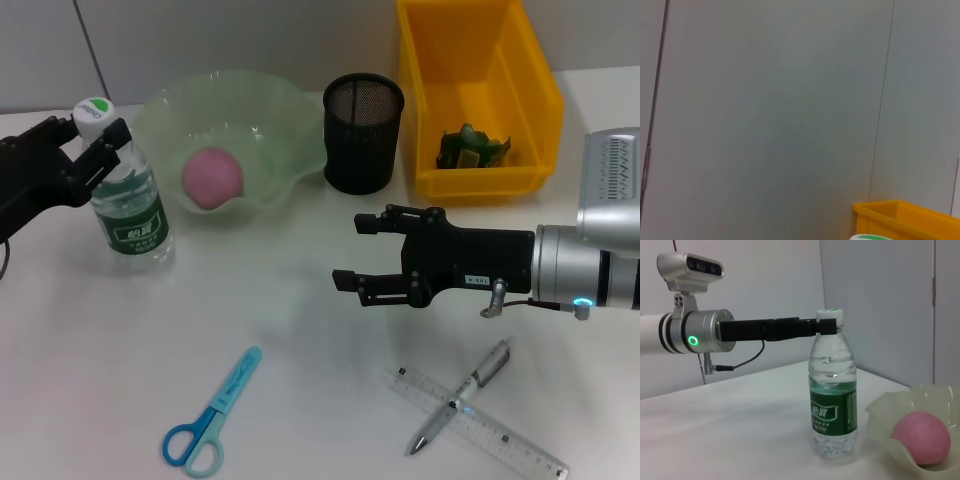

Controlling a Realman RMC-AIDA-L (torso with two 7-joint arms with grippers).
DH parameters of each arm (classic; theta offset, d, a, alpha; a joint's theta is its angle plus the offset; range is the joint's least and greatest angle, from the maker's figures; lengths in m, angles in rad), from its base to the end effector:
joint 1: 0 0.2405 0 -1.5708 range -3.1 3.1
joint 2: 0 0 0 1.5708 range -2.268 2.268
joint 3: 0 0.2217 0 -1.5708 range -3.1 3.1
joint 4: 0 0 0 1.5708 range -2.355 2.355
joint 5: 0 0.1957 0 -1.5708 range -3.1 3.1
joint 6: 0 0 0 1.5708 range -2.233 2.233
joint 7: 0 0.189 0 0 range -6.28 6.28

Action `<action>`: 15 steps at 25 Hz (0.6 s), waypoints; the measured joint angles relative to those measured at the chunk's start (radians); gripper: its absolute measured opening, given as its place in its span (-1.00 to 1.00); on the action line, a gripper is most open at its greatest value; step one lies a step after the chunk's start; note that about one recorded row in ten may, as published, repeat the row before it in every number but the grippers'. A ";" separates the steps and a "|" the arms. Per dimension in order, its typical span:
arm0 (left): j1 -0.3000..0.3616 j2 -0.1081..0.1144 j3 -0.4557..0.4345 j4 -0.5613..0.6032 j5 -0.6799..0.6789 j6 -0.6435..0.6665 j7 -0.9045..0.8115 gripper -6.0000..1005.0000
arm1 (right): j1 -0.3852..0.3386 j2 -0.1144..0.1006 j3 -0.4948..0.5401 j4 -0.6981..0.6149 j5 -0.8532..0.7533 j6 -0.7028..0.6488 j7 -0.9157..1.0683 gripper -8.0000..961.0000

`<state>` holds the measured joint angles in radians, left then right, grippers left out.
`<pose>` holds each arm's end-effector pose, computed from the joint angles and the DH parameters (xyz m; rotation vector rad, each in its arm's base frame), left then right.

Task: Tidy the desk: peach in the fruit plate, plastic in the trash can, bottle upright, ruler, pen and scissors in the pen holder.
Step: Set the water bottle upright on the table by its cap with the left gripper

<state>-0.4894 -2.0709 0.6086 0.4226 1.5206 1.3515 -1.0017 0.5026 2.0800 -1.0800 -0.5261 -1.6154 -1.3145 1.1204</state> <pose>-0.2287 0.3615 0.0160 -2.1545 -0.5392 -0.9474 0.1979 0.3230 -0.0655 -2.6926 0.4020 0.7025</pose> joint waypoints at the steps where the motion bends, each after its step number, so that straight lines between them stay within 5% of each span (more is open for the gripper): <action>1: 0.000 0.000 0.000 -0.004 0.000 0.000 0.001 0.05 | 0.000 0.000 0.000 0.000 0.000 0.000 0.000 0.70; 15: 0.000 -0.002 -0.003 -0.028 -0.002 0.000 0.027 0.07 | 0.000 0.000 0.000 -0.001 0.000 0.000 0.001 0.70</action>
<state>-0.4894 -2.0724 0.6051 0.3944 1.5190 1.3513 -0.9748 0.5029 2.0801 -1.0799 -0.5269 -1.6154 -1.3145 1.1213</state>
